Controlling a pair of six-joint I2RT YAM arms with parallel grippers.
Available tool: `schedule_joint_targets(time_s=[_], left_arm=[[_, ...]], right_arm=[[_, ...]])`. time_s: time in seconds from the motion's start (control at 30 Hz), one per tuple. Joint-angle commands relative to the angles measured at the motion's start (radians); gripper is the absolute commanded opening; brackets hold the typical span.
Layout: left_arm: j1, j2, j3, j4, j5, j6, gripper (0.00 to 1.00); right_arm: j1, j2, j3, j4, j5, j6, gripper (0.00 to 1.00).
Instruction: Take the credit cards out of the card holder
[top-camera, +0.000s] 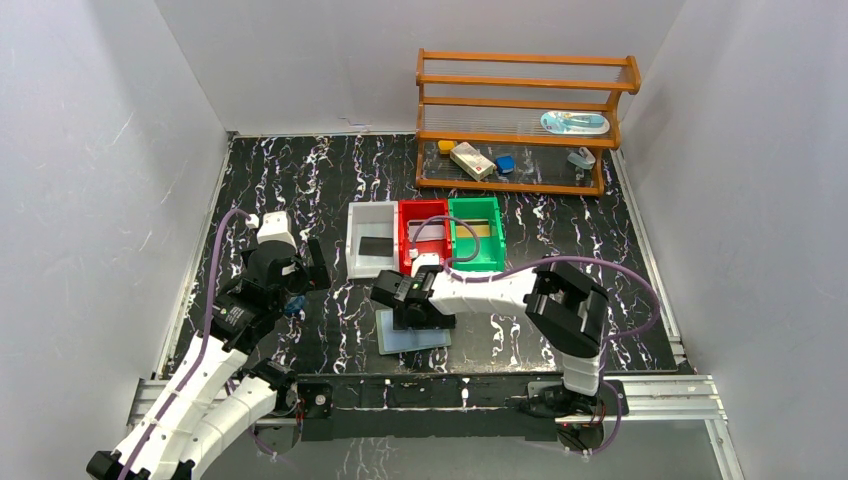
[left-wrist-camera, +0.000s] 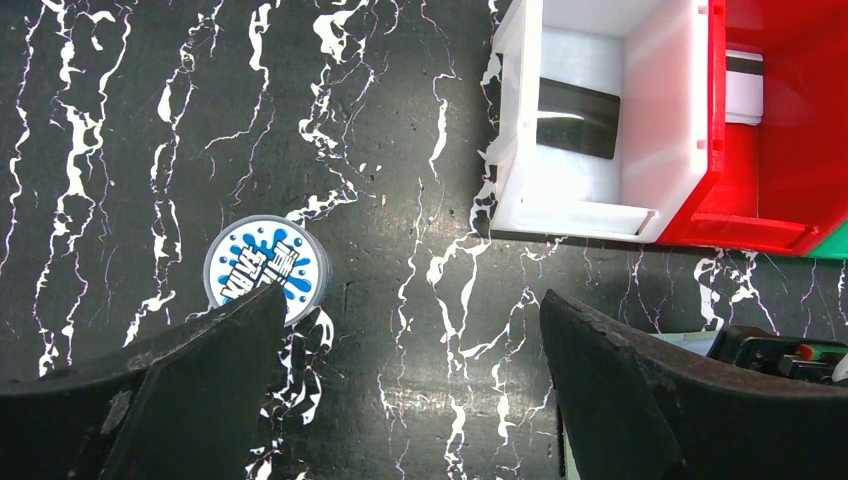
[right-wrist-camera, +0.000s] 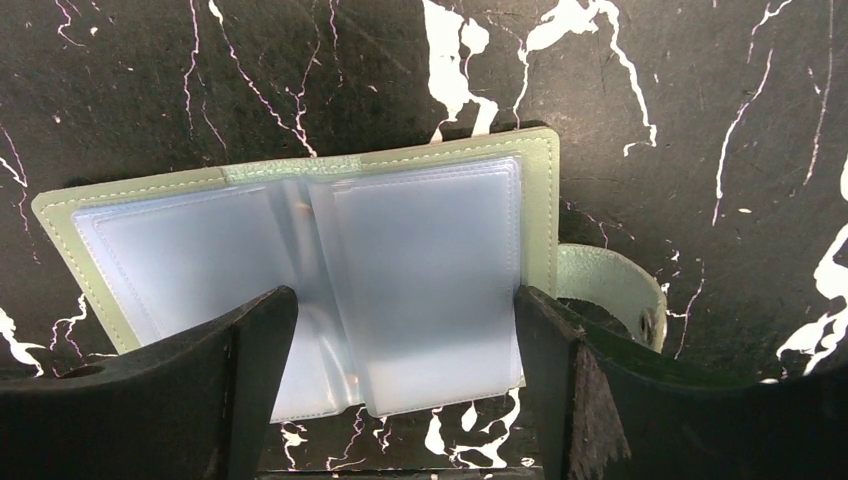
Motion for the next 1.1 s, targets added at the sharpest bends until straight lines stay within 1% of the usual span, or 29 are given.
schedule_joint_targets(time_s=[0.0, 0.1, 0.23, 0.27, 0.3, 0.33, 0.4, 0.5, 0.6, 0.67, 0.77, 0.8, 0.87, 0.93, 1.0, 1.07], left_arm=[[0.002, 0.0, 0.01, 0.006, 0.0, 0.008, 0.98], [0.001, -0.001, 0.01, 0.007, 0.0, 0.007, 0.98], [0.002, -0.001, 0.01, 0.006, 0.001, 0.009, 0.98], [0.002, 0.0, 0.01, 0.006, 0.002, 0.009, 0.99], [0.002, 0.002, 0.01, 0.008, 0.003, 0.009, 0.98], [0.002, 0.003, 0.01, 0.009, 0.004, 0.009, 0.98], [0.002, 0.004, 0.01, 0.008, 0.004, 0.009, 0.98], [0.002, 0.003, 0.01, 0.007, 0.003, 0.009, 0.98], [0.002, 0.005, 0.011, 0.009, 0.006, 0.009, 0.98], [0.002, 0.005, 0.01, 0.009, 0.008, 0.009, 0.98], [0.002, 0.005, 0.009, 0.01, 0.01, 0.011, 0.98], [0.002, 0.005, 0.009, 0.01, 0.011, 0.011, 0.98], [0.001, 0.005, 0.008, 0.012, 0.014, 0.011, 0.98], [0.002, 0.009, 0.005, 0.017, 0.032, 0.015, 0.98], [0.002, 0.021, -0.002, 0.031, 0.091, 0.026, 0.98], [0.002, 0.047, 0.005, 0.016, 0.153, -0.003, 0.98]], right_arm=[[-0.017, -0.015, -0.087, 0.057, -0.048, 0.032, 0.88], [-0.031, -0.042, -0.139, 0.098, -0.073, 0.04, 0.86], [-0.036, -0.055, -0.179, 0.144, -0.103, 0.03, 0.7], [-0.036, -0.049, -0.172, 0.14, -0.105, 0.029, 0.63], [-0.036, -0.042, -0.162, 0.132, -0.103, 0.028, 0.59], [-0.036, -0.035, -0.151, 0.119, -0.098, 0.026, 0.56], [-0.036, -0.025, -0.126, 0.083, -0.077, 0.025, 0.53], [-0.035, -0.017, -0.09, 0.052, -0.055, 0.014, 0.43], [-0.023, -0.011, -0.052, 0.033, -0.042, -0.013, 0.41], [-0.014, -0.011, -0.027, 0.034, -0.038, -0.03, 0.37], [-0.01, -0.007, -0.005, 0.053, -0.059, -0.056, 0.37], [-0.008, -0.005, 0.002, 0.054, -0.064, -0.059, 0.39], [-0.008, -0.003, 0.018, 0.037, -0.058, -0.06, 0.48], [-0.007, -0.005, 0.035, -0.001, -0.029, -0.053, 0.53], [-0.007, -0.014, 0.048, -0.027, -0.011, -0.046, 0.62], [-0.007, -0.032, 0.05, -0.031, -0.008, -0.048, 0.67]])
